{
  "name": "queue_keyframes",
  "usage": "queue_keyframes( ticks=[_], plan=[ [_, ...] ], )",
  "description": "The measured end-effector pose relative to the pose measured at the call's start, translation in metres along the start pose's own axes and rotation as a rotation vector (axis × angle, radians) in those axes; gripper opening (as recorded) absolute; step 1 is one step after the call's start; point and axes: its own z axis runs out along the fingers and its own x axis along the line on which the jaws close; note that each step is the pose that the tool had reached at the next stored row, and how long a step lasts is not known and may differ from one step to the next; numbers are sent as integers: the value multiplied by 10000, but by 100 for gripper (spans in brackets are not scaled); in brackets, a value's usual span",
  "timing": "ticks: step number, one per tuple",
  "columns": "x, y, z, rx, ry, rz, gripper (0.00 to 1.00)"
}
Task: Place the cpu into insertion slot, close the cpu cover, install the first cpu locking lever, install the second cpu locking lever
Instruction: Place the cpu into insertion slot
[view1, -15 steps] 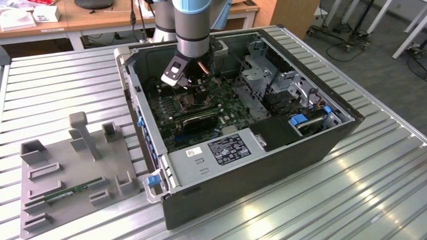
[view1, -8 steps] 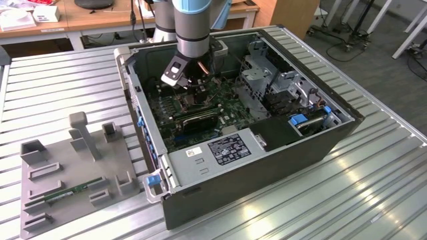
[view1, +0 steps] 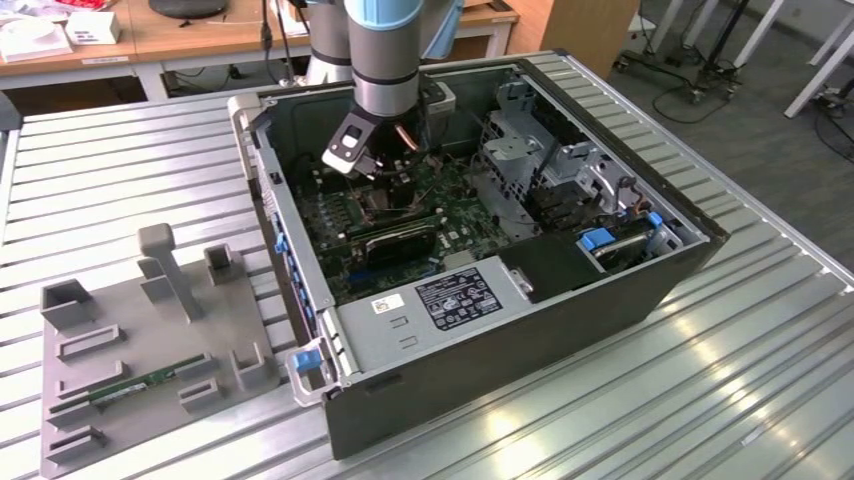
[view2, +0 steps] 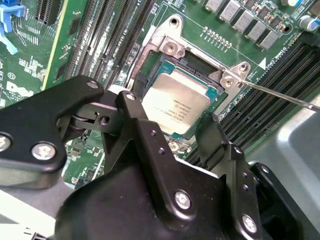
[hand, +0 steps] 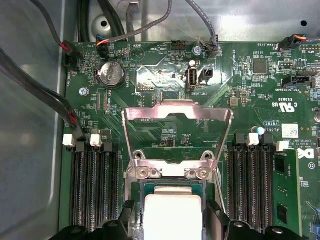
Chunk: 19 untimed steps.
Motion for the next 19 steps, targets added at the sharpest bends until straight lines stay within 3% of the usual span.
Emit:
queue_keyframes(
  ticks=[4, 15, 19],
  plan=[
    [2, 5, -67, -2, 1, 0, 67],
    [10, 26, -350, 0, 0, 0, 67],
    [11, 31, -409, -1, 1, 0, 67]
  ],
)
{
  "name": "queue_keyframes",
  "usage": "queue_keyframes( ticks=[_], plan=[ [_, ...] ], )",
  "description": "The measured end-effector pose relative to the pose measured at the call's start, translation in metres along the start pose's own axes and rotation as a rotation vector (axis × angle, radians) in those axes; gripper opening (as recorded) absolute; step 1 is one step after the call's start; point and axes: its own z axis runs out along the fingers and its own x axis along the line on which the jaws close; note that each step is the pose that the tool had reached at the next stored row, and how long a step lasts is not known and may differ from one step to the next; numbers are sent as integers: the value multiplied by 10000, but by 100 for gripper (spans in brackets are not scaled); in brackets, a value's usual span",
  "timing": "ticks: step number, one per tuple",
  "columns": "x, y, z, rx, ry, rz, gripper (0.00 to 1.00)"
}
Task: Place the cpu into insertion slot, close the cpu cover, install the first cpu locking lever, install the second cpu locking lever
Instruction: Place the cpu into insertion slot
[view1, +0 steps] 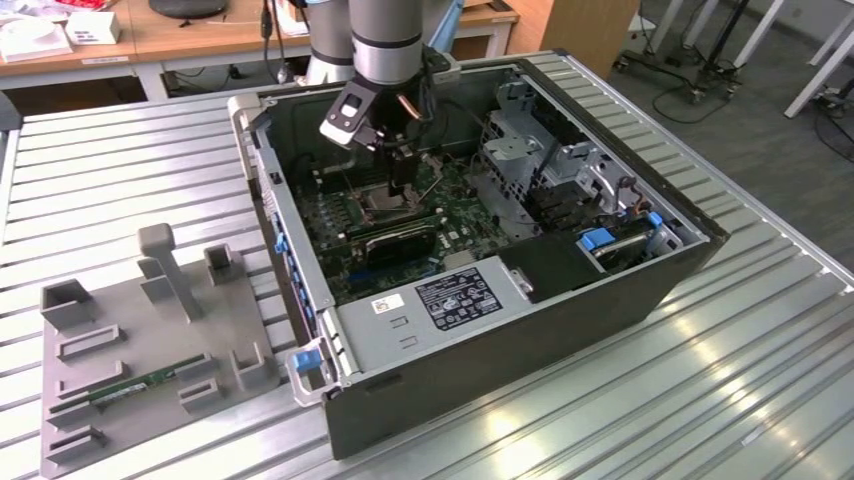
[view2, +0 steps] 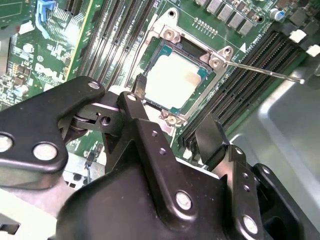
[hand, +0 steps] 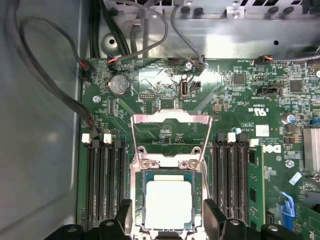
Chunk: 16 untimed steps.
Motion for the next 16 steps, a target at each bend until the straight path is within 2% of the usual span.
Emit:
queue_keyframes(
  ticks=[16],
  plan=[
    [-1, -1, 13, 0, -18, -2, 67]
  ],
)
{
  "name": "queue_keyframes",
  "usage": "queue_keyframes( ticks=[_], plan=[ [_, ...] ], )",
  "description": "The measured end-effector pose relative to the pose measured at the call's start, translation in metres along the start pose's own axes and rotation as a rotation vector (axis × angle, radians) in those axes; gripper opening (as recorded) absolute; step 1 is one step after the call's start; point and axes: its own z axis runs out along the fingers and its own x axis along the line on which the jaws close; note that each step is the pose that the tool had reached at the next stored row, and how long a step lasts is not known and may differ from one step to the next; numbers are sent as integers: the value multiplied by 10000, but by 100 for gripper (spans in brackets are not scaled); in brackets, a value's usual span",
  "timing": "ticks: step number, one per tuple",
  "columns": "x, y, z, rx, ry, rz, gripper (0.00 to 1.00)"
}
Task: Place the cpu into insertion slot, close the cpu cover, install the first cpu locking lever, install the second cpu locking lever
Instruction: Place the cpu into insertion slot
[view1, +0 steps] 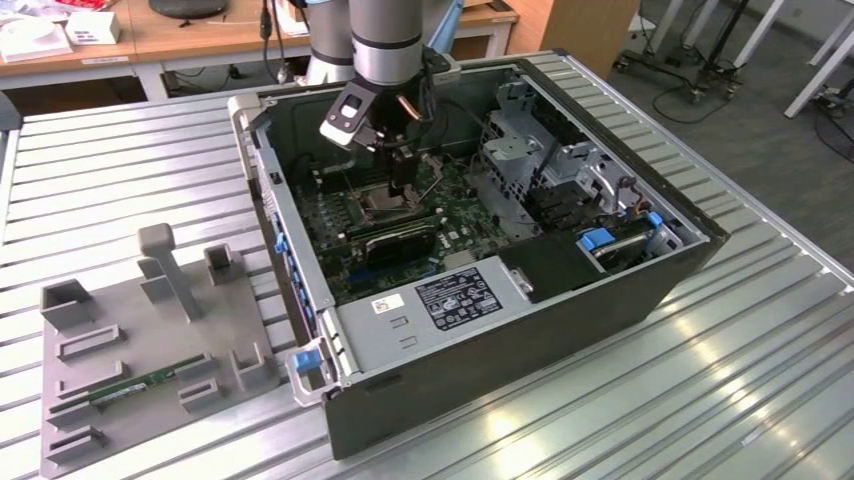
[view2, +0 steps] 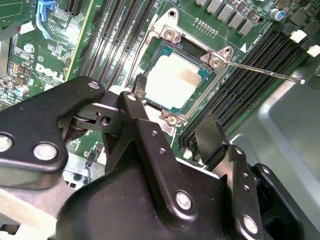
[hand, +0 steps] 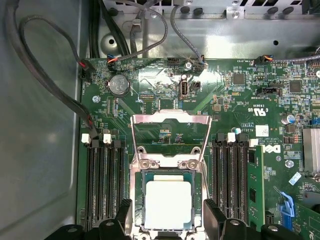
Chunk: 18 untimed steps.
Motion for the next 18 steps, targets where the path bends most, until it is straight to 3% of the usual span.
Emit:
queue_keyframes(
  ticks=[4, 11, 12, 14, 15, 17, 18],
  plan=[
    [0, 0, 2, 0, 0, 0, 65],
    [0, 0, 4, 0, 0, 0, 35],
    [0, 0, 5, 0, 0, 0, 35],
    [0, 0, 5, 0, 0, 0, 24],
    [0, 0, 6, 0, 0, 0, 24],
    [0, 0, 6, -1, 0, 0, 12],
    [0, 0, 7, -1, 0, 0, 12]
  ],
)
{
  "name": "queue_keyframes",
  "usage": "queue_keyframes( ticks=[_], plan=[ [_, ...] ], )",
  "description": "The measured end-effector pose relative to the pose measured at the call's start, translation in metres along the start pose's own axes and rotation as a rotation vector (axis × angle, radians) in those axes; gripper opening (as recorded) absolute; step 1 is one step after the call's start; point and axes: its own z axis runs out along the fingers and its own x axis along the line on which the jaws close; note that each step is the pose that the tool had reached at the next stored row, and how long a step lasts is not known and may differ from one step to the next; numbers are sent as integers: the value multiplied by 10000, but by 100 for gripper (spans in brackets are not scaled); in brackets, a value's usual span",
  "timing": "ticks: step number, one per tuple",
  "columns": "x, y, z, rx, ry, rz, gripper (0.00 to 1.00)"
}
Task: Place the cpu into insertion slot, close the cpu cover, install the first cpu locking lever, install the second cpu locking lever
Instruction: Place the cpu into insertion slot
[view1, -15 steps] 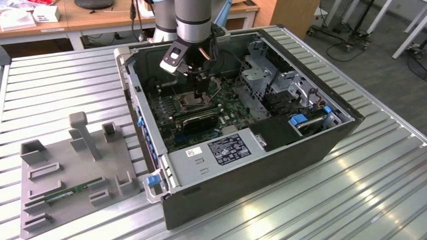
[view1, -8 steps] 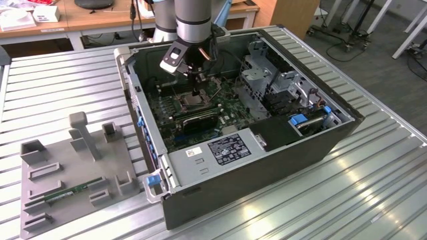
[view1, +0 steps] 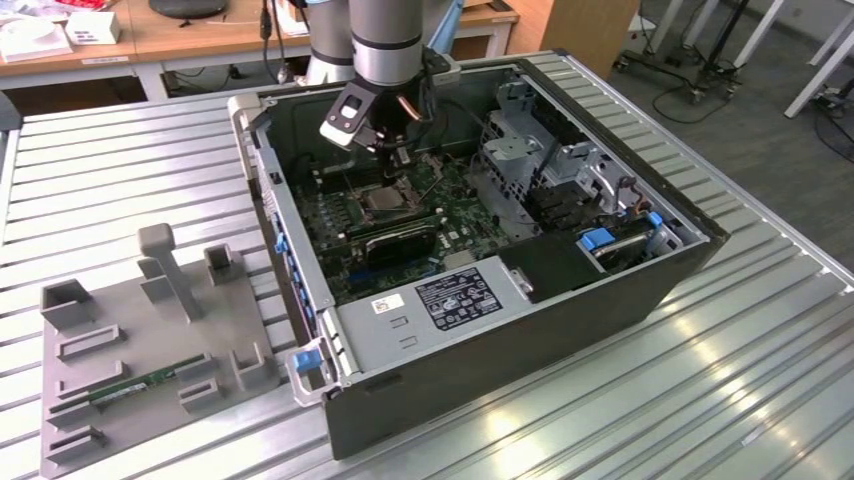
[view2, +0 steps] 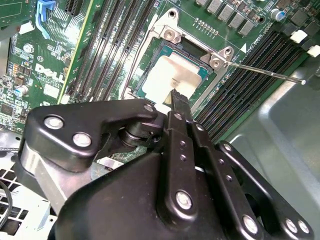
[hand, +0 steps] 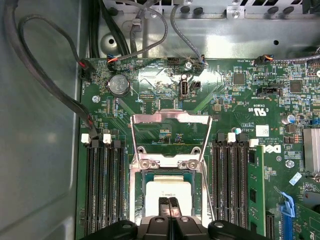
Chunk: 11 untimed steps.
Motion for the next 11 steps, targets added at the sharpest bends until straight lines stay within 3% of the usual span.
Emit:
queue_keyframes(
  ticks=[9, 11],
  plan=[
    [0, 0, 7, -1, 1, 0, 11],
    [0, 1, 12, 26, -49, -2, 11]
  ],
)
